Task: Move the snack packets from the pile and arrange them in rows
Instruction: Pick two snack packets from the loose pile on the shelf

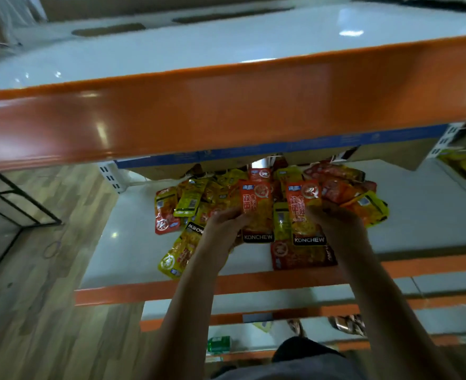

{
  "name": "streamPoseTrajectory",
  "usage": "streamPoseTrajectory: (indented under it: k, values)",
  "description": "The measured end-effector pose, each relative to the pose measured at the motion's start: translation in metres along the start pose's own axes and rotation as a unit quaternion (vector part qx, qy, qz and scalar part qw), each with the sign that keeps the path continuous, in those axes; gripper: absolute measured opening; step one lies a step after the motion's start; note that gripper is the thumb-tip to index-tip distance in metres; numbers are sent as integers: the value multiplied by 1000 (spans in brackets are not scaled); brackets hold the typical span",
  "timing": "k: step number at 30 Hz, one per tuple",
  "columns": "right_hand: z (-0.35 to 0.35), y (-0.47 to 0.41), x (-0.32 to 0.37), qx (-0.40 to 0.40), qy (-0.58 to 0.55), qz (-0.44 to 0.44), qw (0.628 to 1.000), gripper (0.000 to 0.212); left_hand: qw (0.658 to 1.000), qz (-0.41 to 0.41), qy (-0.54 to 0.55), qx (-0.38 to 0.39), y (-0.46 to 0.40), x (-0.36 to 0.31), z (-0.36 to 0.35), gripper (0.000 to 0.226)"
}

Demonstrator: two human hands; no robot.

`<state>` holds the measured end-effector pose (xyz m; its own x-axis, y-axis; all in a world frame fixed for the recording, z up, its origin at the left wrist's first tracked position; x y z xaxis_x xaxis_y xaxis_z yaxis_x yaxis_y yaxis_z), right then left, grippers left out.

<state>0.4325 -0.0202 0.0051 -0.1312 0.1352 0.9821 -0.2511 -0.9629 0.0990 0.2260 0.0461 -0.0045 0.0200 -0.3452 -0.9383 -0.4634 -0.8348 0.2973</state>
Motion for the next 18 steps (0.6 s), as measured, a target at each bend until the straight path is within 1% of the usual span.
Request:
streamPoseTrajectory:
  k: [2, 5, 7, 9, 12, 14, 18]
  values:
    - [20, 8, -8, -44, -24, -34, 998, 31, 1000, 4, 24, 19, -3, 0, -15, 7]
    - [52, 24, -17, -79, -90, -59, 991, 19, 997, 4, 33, 69, -8, 1, -40, 8]
    - [72, 35, -20, -102, -107, -69, 987, 16, 996, 8, 18, 92, -14, 3, -58, 7]
    - [93, 48, -25, -136, -105, -70, 983, 15, 994, 15, -6, 107, -18, 4, -78, 6]
    - [124, 69, -35, -167, -117, -65, 977, 8, 991, 26, -29, 130, -25, 9, -113, 14]
    - [145, 85, -39, -192, -128, -64, 971, 10, 988, 28, -42, 148, -29, 13, -138, 18]
    - [192, 113, -45, -234, -141, -51, 961, 11, 981, 36, -64, 177, -36, 25, -196, 14]
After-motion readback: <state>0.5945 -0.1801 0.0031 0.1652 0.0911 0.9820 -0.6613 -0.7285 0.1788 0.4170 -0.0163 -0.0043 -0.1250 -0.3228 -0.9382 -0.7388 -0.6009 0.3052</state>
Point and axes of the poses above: each hand's wrist, its own y-axis away from the middle knuckle, its own z-axis out of the back of the hand, x = y × z, the point moved 1 cm from there along -y, towards the middle knuckle, and after that the axes turned 14 degrees about x, right-handed, at the moved point
